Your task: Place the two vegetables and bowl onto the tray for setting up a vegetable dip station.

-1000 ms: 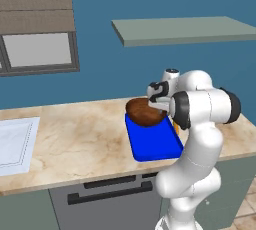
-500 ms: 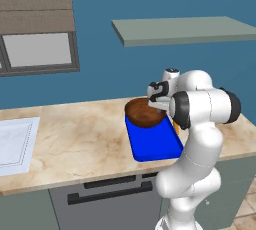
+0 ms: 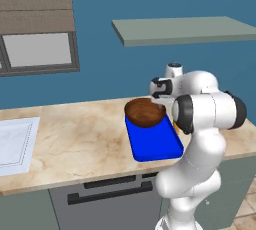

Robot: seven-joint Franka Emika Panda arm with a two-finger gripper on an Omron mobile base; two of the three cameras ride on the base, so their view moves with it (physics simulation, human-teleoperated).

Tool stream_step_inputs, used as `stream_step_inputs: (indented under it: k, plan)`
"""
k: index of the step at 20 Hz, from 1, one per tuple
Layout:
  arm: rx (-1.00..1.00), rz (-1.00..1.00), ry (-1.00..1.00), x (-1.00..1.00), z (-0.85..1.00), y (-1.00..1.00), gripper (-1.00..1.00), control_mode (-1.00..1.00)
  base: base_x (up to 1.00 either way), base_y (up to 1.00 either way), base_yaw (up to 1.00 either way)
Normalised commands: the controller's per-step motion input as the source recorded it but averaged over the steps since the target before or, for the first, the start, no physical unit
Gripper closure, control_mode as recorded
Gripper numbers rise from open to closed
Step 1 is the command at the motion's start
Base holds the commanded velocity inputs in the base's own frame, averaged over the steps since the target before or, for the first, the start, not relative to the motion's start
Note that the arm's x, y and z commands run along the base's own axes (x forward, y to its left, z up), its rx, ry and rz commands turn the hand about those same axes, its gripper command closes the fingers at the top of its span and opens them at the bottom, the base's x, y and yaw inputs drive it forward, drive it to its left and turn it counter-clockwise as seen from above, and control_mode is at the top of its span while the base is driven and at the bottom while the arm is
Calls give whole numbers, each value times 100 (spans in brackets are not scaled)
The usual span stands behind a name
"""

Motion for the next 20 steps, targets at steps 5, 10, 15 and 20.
stream_step_inputs:
  k: [5,10,15,20]
  plan:
    - [-4,2,-7,-36,25,-36,-100,-100,0,0,0]
    - [2,5,-1,-10,-18,-48,-100,-100,0,0,0]
    - [9,0,1,1,-19,-32,-100,-100,0,0,0]
    - [20,1,-1,1,-55,-47,-100,-100,0,0,0]
